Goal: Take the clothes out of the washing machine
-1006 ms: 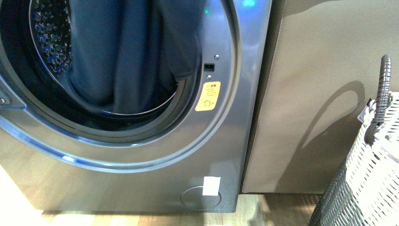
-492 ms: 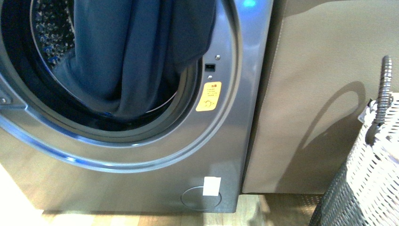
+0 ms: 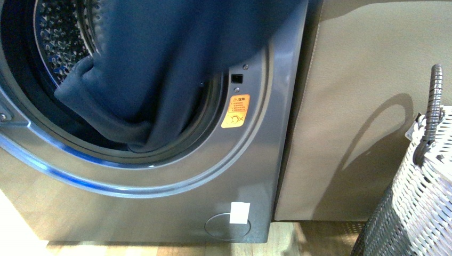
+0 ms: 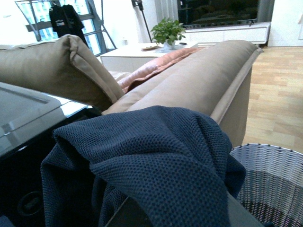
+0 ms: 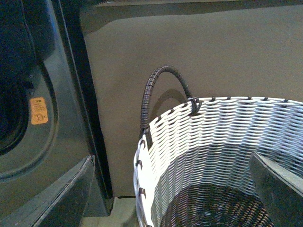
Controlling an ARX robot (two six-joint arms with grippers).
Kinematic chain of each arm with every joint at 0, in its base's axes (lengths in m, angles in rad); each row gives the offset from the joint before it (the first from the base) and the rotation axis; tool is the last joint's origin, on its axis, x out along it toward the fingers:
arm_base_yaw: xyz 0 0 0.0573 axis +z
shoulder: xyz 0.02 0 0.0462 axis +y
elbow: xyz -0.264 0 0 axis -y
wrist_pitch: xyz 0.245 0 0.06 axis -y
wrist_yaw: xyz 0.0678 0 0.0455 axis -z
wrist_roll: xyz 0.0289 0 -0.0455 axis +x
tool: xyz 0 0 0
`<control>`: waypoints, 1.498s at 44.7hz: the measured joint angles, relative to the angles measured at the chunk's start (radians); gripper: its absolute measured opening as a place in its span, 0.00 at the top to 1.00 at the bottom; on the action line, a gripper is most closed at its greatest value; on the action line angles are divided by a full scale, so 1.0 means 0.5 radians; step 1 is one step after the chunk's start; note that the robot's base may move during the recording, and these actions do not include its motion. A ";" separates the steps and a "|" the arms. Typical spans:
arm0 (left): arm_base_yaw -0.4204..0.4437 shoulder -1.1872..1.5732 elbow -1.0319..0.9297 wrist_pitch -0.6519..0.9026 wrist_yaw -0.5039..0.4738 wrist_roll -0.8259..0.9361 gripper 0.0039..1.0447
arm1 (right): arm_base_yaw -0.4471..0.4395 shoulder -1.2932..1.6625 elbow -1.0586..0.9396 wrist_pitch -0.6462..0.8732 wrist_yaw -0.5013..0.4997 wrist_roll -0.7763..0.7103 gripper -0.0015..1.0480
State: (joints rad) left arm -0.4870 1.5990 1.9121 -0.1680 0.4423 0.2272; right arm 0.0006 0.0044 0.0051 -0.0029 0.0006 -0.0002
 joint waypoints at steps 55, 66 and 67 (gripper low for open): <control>0.137 0.005 0.184 0.153 0.006 -0.143 0.90 | 0.000 0.000 0.000 0.000 0.001 -0.001 0.07; 0.151 0.012 0.418 0.239 0.013 -0.271 0.90 | 0.000 0.000 0.000 0.000 0.001 0.000 0.07; 0.154 0.012 0.439 0.235 0.013 -0.278 0.90 | 0.000 0.000 0.000 0.000 0.001 -0.001 0.07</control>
State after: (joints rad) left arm -0.4099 1.6051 2.1319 -0.0505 0.4488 0.0879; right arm 0.0006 0.0044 0.0051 -0.0029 0.0010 -0.0006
